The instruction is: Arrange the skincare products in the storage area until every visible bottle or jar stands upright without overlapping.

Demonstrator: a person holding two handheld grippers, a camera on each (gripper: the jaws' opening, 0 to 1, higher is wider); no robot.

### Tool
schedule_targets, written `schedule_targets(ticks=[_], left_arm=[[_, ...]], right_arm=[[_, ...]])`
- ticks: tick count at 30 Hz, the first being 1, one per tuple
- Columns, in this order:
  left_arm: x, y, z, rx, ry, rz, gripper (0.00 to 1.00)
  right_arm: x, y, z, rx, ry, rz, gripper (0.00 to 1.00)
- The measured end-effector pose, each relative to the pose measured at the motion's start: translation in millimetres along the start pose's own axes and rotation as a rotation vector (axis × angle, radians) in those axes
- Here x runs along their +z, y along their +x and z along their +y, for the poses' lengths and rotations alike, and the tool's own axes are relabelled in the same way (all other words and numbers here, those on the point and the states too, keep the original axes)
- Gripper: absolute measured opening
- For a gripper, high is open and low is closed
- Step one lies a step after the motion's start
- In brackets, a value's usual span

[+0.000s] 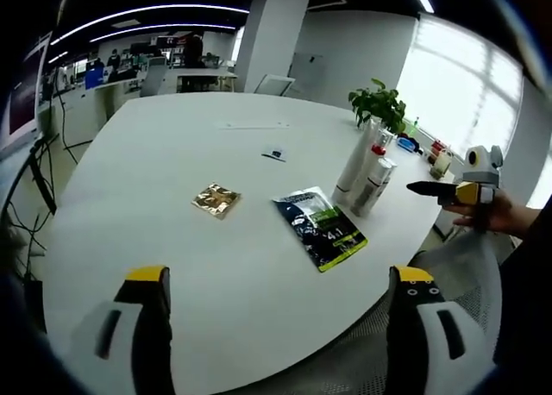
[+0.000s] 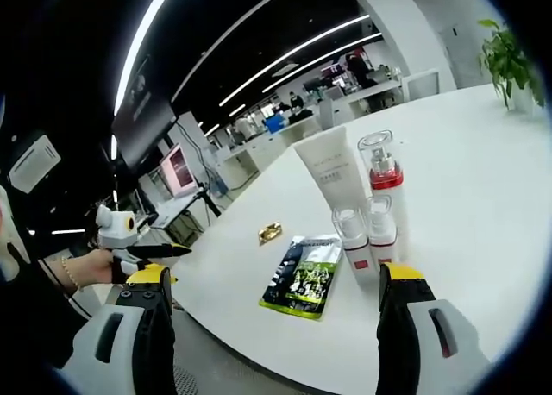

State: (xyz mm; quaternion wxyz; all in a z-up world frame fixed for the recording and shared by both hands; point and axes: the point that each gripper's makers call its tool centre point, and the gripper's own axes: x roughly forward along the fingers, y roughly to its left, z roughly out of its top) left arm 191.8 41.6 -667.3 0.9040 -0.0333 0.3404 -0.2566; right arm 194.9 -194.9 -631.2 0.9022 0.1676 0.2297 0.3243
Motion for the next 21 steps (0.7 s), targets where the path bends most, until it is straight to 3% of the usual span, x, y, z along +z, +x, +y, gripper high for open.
schedule_targets(ticks=[21], left_arm=[[10.5, 30, 24.5, -0.008, 0.047, 0.052, 0.93]], right_arm=[[-2.6, 1, -5, -0.02, 0.007, 0.014, 1.0]])
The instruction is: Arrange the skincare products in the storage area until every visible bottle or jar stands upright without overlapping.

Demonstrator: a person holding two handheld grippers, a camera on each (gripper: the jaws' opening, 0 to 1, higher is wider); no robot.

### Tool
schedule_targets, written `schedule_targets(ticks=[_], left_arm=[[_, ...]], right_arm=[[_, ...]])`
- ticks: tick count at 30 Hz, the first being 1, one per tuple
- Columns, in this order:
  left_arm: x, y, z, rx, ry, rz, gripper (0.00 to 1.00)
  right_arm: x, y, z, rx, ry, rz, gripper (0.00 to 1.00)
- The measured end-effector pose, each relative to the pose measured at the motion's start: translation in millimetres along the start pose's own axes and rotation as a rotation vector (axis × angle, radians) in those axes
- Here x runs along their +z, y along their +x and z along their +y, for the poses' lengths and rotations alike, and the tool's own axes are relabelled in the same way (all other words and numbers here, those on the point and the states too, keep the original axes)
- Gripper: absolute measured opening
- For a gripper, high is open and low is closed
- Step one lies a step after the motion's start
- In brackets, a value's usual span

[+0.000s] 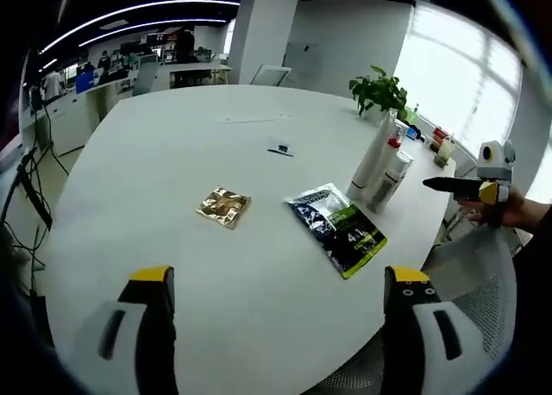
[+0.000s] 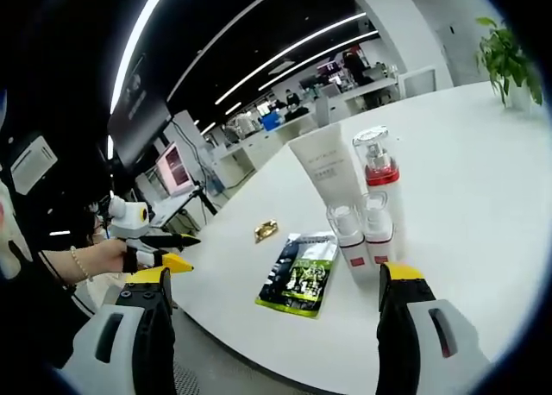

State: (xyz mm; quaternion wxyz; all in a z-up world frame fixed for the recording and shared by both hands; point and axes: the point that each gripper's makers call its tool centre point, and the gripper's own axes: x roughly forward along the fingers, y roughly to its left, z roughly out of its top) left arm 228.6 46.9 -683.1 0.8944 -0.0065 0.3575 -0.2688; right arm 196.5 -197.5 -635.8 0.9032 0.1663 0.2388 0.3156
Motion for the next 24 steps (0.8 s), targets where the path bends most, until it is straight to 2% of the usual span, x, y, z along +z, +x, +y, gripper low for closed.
schedule_targets(ticks=[8, 24], left_arm=[[7.6, 20, 11.3, -0.002, 0.021, 0.025, 0.89], [10.4, 61, 43.2, -0.016, 0.112, 0.104, 0.82]], right_arm=[[-1.0, 0, -3, -0.016, 0.01, 0.004, 1.0], [-1.2, -1, -11, -0.045, 0.028, 0.002, 1.0]])
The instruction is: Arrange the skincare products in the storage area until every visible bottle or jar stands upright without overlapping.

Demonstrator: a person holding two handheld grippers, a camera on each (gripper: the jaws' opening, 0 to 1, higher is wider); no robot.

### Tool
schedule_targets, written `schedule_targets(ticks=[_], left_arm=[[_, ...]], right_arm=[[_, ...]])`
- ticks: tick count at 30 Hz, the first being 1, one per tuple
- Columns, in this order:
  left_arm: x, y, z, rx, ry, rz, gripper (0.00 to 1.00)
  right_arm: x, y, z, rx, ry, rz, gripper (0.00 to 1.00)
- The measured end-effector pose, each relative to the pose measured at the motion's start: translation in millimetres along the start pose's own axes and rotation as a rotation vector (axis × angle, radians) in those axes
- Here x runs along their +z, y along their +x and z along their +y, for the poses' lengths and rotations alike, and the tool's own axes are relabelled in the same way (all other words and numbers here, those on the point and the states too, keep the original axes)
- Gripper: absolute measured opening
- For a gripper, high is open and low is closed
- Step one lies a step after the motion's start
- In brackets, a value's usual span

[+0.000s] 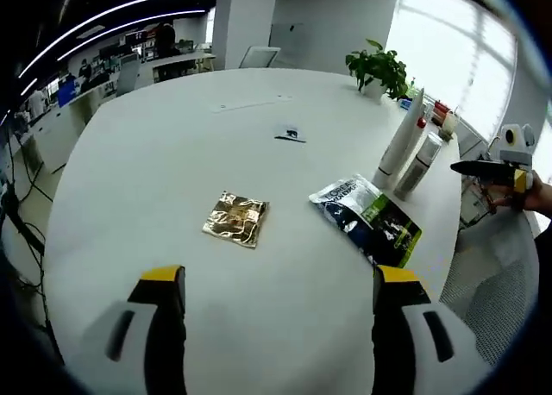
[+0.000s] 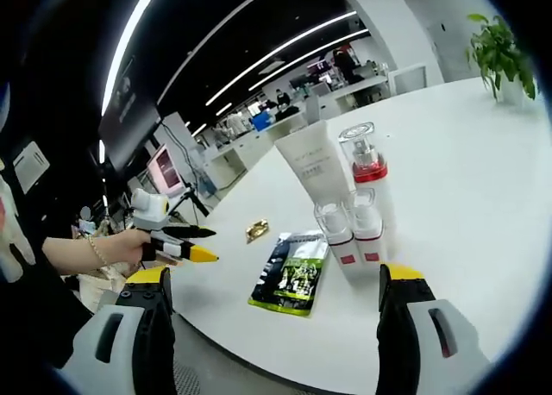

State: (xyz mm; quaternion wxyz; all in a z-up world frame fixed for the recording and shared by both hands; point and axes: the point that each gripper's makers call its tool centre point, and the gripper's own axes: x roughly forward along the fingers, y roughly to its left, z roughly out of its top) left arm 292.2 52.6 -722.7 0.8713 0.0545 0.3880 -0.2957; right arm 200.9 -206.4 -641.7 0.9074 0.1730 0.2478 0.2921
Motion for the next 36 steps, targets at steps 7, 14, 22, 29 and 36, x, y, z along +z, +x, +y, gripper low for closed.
schedule_targets(ticks=[7, 14, 22, 29, 36], left_arm=[[7.2, 14, 9.8, 0.002, 0.037, 0.032, 0.78], [11.7, 31, 21.3, -0.007, 0.07, 0.063, 0.74], [20.4, 41, 28.5, -0.008, 0.066, 0.073, 0.69], [29.4, 55, 37.4, 0.007, 0.096, 0.088, 0.6], [31.1, 66, 36.1, -0.025, 0.16, 0.124, 0.52]], right_arm=[[-0.6, 0, -2, -0.012, 0.006, 0.002, 1.0], [-0.7, 0, -4, -0.021, 0.011, 0.001, 1.0], [-0.3, 1, -4, -0.016, 0.021, -0.003, 1.0], [-1.3, 1, -5, -0.017, 0.025, 0.0, 1.0], [-0.9, 0, -7, -0.025, 0.029, 0.0, 1.0]])
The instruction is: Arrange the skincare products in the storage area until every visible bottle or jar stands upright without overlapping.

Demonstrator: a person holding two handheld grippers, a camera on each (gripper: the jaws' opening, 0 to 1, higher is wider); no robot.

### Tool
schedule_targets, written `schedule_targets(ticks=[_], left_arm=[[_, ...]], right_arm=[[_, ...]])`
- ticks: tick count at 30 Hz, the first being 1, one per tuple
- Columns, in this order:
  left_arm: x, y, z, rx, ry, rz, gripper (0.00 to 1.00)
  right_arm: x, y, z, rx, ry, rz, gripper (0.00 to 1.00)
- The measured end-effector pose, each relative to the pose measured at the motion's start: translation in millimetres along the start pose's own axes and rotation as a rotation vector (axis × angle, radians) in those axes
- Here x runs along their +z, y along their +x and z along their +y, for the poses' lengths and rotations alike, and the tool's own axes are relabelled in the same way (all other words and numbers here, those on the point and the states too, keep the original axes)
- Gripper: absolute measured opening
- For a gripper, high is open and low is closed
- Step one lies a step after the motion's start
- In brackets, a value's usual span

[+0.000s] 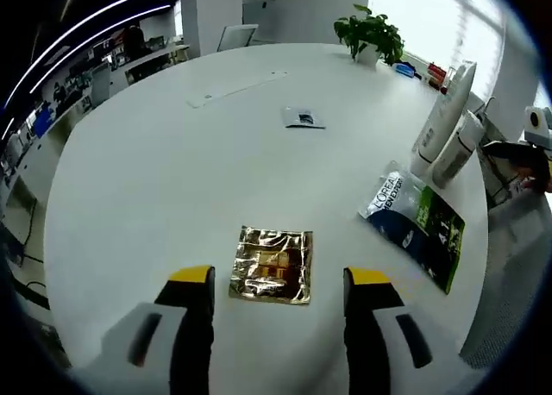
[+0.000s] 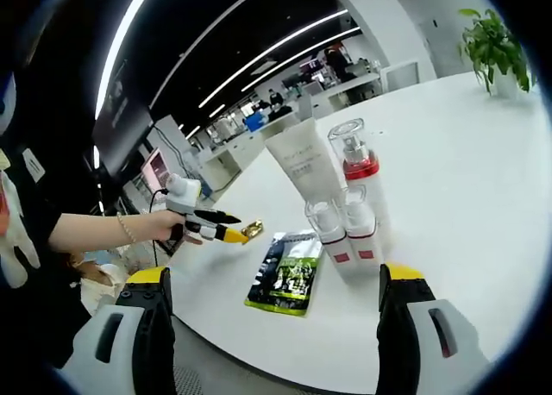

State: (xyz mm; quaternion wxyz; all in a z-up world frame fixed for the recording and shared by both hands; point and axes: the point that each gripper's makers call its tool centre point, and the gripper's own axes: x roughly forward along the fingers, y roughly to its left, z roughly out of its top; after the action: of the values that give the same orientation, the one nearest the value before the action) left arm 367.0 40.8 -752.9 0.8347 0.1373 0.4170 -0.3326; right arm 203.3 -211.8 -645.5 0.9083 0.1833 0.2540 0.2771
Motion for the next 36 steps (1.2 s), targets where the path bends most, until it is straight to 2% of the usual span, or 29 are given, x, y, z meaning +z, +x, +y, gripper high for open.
schedule_targets(ticks=[5, 17, 24, 29, 36], left_arm=[[-6.4, 8, 2.1, -0.008, 0.025, 0.041, 0.49], [-9.6, 10, 2.2, -0.01, 0.029, 0.059, 0.44], [-9.7, 12, 4.9, -0.002, 0.038, 0.058, 0.41], [-5.3, 12, -2.8, 0.001, 0.074, 0.046, 0.35], [-3.0, 13, -2.2, -0.001, 0.091, 0.037, 0.35]], right_arm=[[0.0, 0, 1, -0.003, 0.001, 0.002, 1.0], [-0.4, 1, 1, -0.008, 0.005, 0.005, 1.0], [-0.9, 0, -1, -0.011, 0.002, 0.007, 1.0], [-0.6, 1, 2, -0.011, 0.001, 0.007, 1.0], [-0.2, 1, 3, -0.011, 0.001, 0.006, 1.0]])
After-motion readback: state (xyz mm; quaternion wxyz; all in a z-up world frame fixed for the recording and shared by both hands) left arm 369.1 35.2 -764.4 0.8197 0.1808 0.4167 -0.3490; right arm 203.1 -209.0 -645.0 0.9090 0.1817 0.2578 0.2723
